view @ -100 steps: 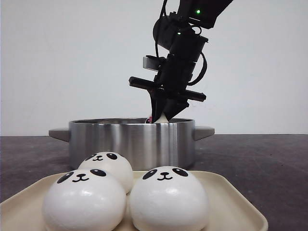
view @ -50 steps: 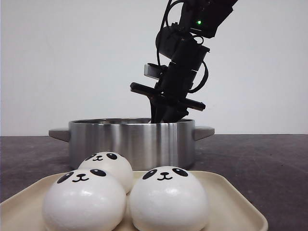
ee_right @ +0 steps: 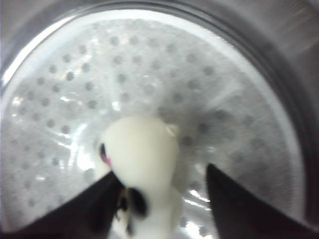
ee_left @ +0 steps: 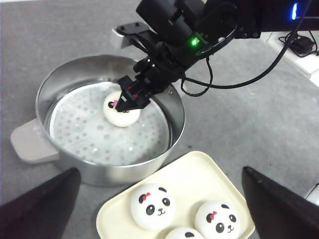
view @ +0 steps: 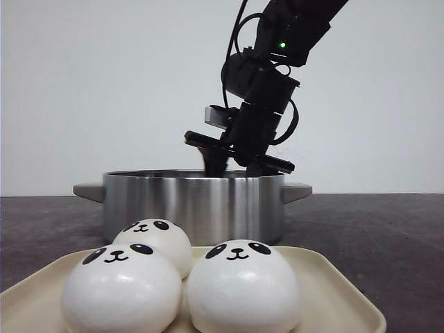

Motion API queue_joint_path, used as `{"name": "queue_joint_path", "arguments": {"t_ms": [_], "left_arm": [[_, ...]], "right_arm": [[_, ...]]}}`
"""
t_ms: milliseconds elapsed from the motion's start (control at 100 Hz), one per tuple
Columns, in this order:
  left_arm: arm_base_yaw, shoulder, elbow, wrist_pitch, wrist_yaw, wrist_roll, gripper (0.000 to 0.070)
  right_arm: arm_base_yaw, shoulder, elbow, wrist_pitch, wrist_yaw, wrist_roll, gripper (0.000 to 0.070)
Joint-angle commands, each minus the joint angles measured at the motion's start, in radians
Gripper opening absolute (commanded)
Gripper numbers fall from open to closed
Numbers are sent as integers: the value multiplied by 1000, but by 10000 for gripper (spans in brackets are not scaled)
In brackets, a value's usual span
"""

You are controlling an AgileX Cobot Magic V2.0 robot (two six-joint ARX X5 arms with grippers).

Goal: Steam buns
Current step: 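Lower the bun onto the steamer insert and open the right gripper, then raise the right gripper out of the pot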

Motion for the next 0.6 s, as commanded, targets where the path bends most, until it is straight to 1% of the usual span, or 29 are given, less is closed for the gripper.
{"name": "queue_joint_path", "arguments": {"t_ms": [0, 100, 250, 390, 460, 490, 510, 590], "left_arm": [[-7, 5, 14, 2, -5, 11, 632], [-7, 5, 14, -4, -5, 11, 632], [-7, 5, 14, -5, -5, 10, 632], [-7, 5, 14, -8, -5, 6, 632], [-7, 5, 14, -13, -4, -12, 632], [-7, 6, 14, -15, -4, -30, 631], [-7, 8, 14, -18, -4, -44, 632], [-8, 23, 14, -48, 1, -98, 631]], "right_arm": [[4, 19, 25, 0, 5, 21, 422], [4, 17, 44, -6, 2, 21, 422], [4, 17, 143, -74, 6, 14, 422], [4, 16, 295, -188, 7, 9, 421], [6, 4, 379, -265, 8, -19, 411], [14, -5, 410, -290, 9, -34, 392], [19, -14, 426, -303, 11, -44, 366], [48, -80, 458, -323, 37, -102, 201]]}}
